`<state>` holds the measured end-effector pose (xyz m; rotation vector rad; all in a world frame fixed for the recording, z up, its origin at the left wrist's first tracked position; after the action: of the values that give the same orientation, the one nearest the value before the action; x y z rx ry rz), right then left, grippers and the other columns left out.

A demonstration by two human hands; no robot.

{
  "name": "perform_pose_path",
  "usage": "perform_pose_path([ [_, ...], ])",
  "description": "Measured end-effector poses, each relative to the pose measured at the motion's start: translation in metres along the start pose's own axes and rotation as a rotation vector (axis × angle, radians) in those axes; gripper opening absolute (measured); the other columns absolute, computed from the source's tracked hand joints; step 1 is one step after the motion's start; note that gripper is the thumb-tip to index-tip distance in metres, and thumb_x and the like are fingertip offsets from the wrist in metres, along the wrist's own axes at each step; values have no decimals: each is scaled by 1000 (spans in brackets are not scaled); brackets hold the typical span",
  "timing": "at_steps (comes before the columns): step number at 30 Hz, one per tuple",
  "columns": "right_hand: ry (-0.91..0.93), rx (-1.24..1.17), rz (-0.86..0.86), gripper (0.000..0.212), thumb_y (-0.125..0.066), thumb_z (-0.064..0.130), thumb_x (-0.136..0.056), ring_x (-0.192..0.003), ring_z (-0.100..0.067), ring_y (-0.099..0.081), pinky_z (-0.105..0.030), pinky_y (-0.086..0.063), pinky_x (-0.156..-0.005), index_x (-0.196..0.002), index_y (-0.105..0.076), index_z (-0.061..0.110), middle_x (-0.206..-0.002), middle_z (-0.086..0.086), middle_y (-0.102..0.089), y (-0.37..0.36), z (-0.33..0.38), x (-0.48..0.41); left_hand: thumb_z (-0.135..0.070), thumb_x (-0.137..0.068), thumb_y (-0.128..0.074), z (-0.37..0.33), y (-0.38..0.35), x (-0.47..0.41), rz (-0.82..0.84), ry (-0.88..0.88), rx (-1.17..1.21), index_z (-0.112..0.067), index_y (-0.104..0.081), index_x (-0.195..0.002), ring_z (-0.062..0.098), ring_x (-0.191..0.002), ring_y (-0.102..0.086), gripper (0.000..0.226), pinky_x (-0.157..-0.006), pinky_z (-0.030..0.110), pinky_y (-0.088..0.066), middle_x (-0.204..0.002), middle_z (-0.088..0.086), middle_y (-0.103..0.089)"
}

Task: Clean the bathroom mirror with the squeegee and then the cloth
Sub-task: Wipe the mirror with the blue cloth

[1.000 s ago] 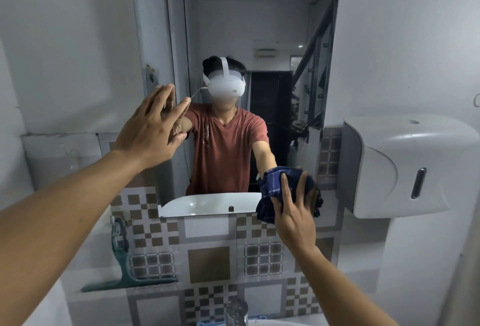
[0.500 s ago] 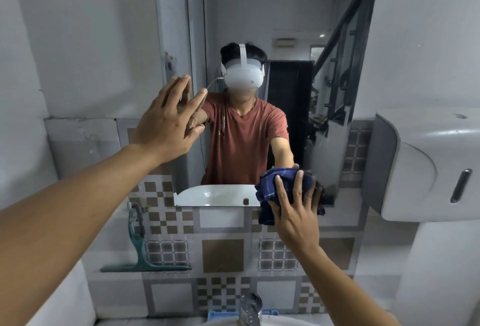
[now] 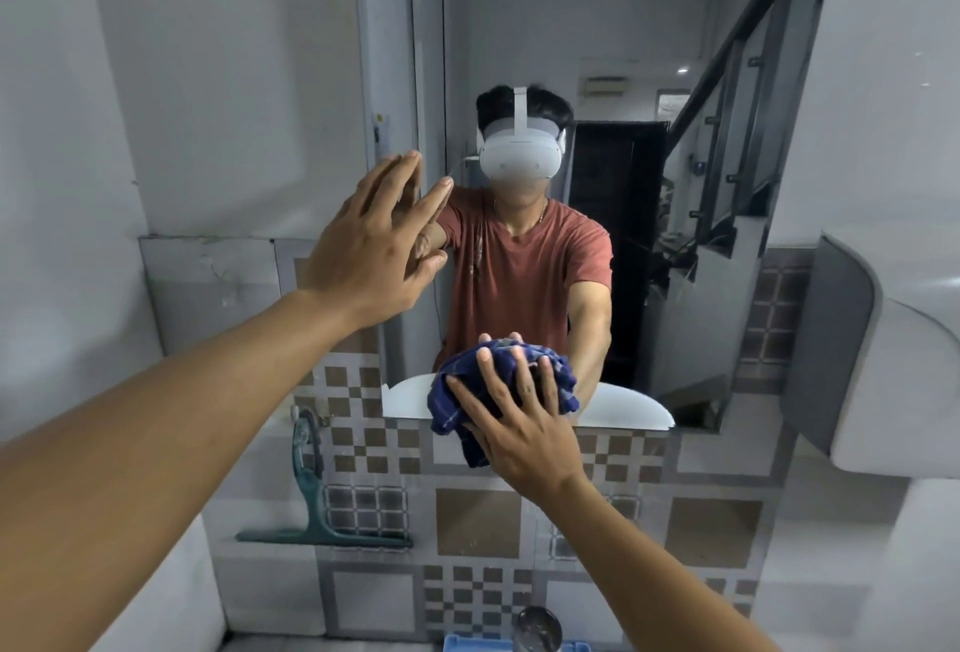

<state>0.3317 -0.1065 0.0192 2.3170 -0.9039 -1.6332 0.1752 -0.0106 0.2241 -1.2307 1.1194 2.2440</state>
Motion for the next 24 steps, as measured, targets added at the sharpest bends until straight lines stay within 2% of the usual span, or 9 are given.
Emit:
perform_pose_path([
  [2,51,2,5,67,-58,33,-97,-150,-45,-14,-62,-5,-123,-158,-30,28,-167,-11,-18,-2,12,-7,-41,-91,-64,2,1,0,-6,-6,7,-15,-32,-155,37,-150,-24,77,-116,50,-37,-161,20,-27],
  [5,110,-14,27,69,-56,29,-94,-151,-41,-9,-59,-1,-124,-158,-29,26,-166,-10,-18,-3,27,-17,-41,-91,-63,3,2,1,-16,-15,7,-13,-35,-154,36,-149,-25,75,-116,49,-38,-160,20,-28],
  [10,235,-31,90,57,-41,25,-99,-151,-38,-23,-56,-7,-124,-155,-36,22,-164,-11,-30,-8,48,-31,-43,-91,-61,4,3,0,-25,-26,-17,-13,-36,-154,36,-148,-27,74,-116,47,-38,-159,19,-31],
  [13,308,-37,98,50,-40,24,-101,-150,-37,-29,-55,-12,-124,-150,-44,21,-161,-11,-36,-9,58,-39,-43,-91,-61,4,3,0,-26,-32,-15,-13,-37,-154,35,-148,-28,73,-115,46,-39,-159,18,-32],
  [18,429,-95,181,45,-35,22,-102,-149,-38,-30,-55,-17,-124,-145,-49,17,-158,-12,-41,-15,72,-45,-42,-90,-62,3,2,1,-30,-23,2,-14,-38,-153,34,-149,-27,73,-112,47,-44,-159,17,-31],
  [22,587,-210,263,43,-32,18,-104,-146,-36,-36,-49,-4,-126,-137,-58,15,-146,-12,-56,-20,83,-36,-42,-91,-62,5,3,1,-18,-27,10,-16,-37,-154,32,-150,-25,73,-104,46,-50,-160,15,-30],
  [24,583,-306,299,41,-32,17,-104,-143,-38,-39,-48,-3,-127,-137,-57,13,-141,-14,-58,-16,90,-28,-42,-91,-63,7,4,1,-7,-35,15,-17,-35,-155,32,-150,-24,74,-102,46,-52,-161,14,-29],
])
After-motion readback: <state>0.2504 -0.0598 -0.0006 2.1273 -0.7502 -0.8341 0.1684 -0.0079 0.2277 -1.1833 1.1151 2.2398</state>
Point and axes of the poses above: each hand's wrist, its own x-axis away from the middle knuckle, its own y-axis out of the back of the hand, z = x × y, the point moved 4 cm from there along -x, towards the middle knuckle
